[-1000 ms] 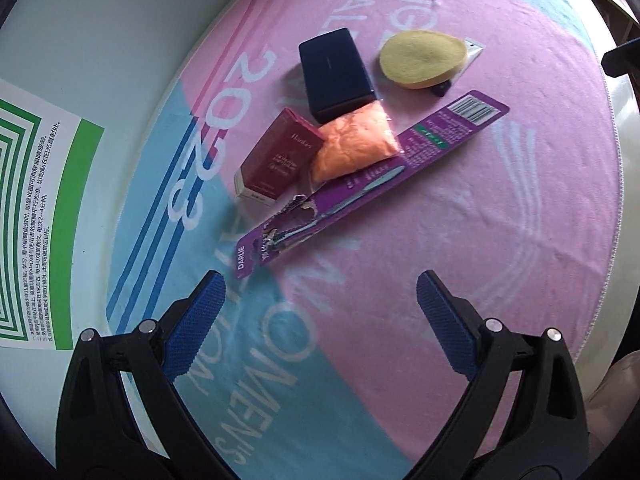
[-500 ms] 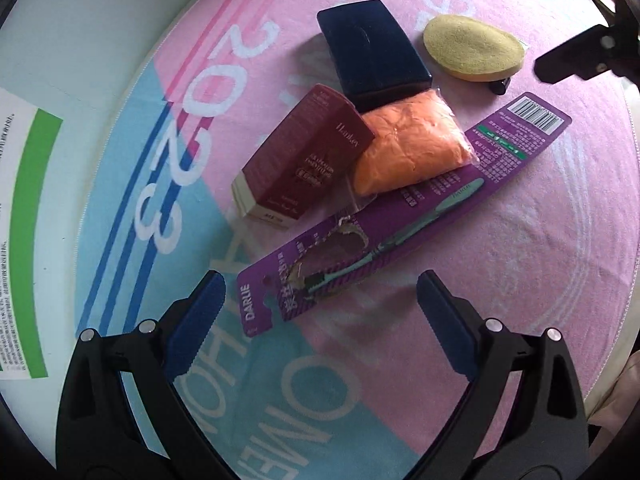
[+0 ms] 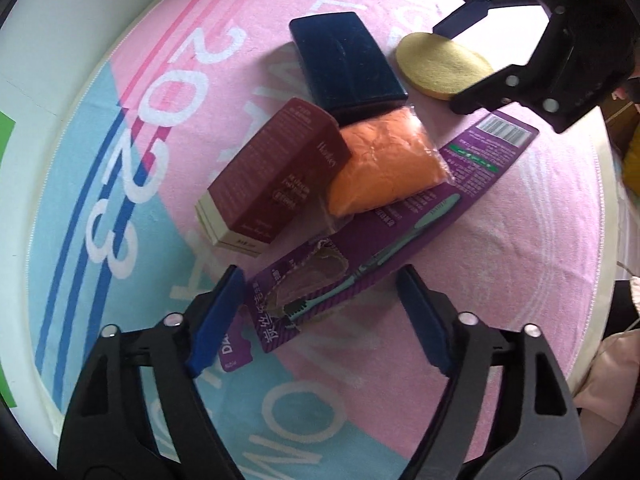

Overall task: Collect trash
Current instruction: 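Grasp the purple toothbrush package with the left tool while the right tool grasps the yellow sponge, then carry the toothbrush package and sponge over the teal wastebasket with both tools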

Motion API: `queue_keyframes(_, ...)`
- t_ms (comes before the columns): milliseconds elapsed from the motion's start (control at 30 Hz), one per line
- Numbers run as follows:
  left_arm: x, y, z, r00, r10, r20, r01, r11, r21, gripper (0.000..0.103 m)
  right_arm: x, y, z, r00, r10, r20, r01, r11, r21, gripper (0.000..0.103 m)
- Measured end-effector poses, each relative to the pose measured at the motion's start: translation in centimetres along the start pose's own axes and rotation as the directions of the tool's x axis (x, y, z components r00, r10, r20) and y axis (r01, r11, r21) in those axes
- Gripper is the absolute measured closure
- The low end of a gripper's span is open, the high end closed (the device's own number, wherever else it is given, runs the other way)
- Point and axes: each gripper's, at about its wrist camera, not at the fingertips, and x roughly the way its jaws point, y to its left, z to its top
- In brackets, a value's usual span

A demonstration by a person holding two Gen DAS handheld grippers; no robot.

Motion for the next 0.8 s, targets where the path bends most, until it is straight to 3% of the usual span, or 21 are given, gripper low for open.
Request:
queue_keyframes(100,-0.2,-0.1,-0.1,1.000,-0.014,0.006,0.014,1.000,0.027,0.044,-0.4,-0.3,-0.2,1.000,0.006,0.005,-0.006,1.000,0.009,0.027)
queue_keyframes(167,-0.5,-0.8,-0.3,1.000,-0.012,0.012,0.012,0.998,0.055,0.060,-0.6,-0.5,-0.2,1.000,0.005,0.010,-0.005,1.000,0.011,0.027)
queue_keyframes(300,-0.6,-2.2,-0.3,0.999,0.028,0.021,-0.030,0.996,0.084,0.069,-1.2,-0.4,-0.2,1.000,-0.002,0.025,0.002,1.000,0.015,0.027)
queue_keyframes(367,-0.8,-2.3,-0.3,0.998,0.050,0.028,-0.052,0.995,0.082,0.079,-2.0,-0.8,-0.4,0.999,-0.005,0.034,0.004,1.000,0.017,0.027)
queue_keyframes(533,-0.8,-1.5,-0.1,0.998,0.053,0.028,-0.055,0.996,0.069,0.083,-3.4,-1.1,-0.5,0.998,-0.013,0.054,0.012,1.000,0.024,0.027)
queue_keyframes(800,-2.4,-3.4,-1.3,0.996,0.076,0.050,-0.080,0.992,0.095,0.084,-5.4,-1.5,-2.0,0.996,-0.033,0.084,0.029,0.999,0.042,0.027)
